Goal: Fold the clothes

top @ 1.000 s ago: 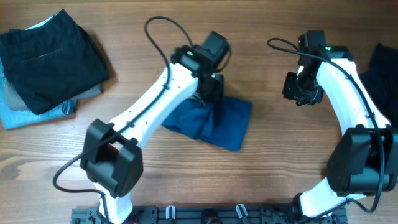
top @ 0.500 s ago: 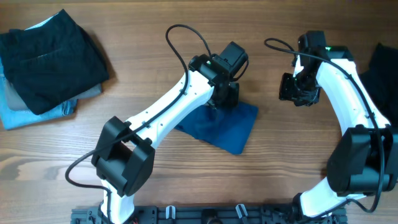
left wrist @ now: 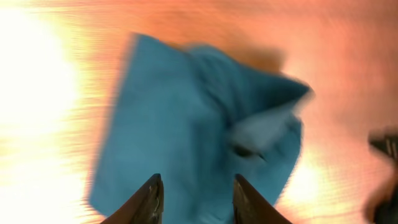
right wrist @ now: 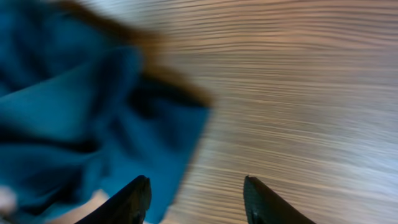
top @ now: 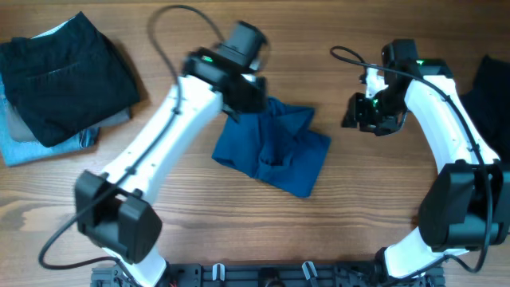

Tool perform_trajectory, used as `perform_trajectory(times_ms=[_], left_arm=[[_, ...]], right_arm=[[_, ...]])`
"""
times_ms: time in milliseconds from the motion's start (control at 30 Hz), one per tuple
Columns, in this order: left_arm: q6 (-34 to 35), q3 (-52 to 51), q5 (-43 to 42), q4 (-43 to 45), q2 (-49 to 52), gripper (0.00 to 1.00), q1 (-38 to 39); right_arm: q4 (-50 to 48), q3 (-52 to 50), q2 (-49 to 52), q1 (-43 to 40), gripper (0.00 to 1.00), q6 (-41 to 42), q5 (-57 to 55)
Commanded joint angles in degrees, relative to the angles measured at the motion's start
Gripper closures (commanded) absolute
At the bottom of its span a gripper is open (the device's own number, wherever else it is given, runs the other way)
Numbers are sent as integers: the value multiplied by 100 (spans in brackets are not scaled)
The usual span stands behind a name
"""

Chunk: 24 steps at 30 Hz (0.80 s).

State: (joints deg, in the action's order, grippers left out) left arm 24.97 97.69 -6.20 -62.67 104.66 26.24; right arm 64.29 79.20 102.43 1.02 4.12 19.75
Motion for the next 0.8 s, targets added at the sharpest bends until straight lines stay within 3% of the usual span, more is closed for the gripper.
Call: perform_trajectory(times_ms=[0,167,533,567,600,633,700,767], left_arm=[[734,63,155,-37,-31,56,-909],[852,63,-219,-66,-31,49,-1718],[831,63,-227,-295,-31,44,-1934],[831,63,-227,-299,-31,44,-1934],[831,63,-229,-310,-31,43,-1934],[831,63,-227,-341,-31,43,-1934],[826,63,-219,-404,-31,43,-1934],[828,63,-208,-428,-31,43,-1934]], right_arm=[[-85,94,-31,413,43,-409,1082],[-586,94,-9,1246,33,-398,1078],[-1757,94,614,2557,32,894,223],[-1729,94,656,2594,35,1014,9],[-1655,94,675,2616,61,1043,-131],[-1307,94,680,2612,95,1054,-195],[-352,96,605,2551,96,1303,-271],[678,96,568,2511,96,1716,-1054]])
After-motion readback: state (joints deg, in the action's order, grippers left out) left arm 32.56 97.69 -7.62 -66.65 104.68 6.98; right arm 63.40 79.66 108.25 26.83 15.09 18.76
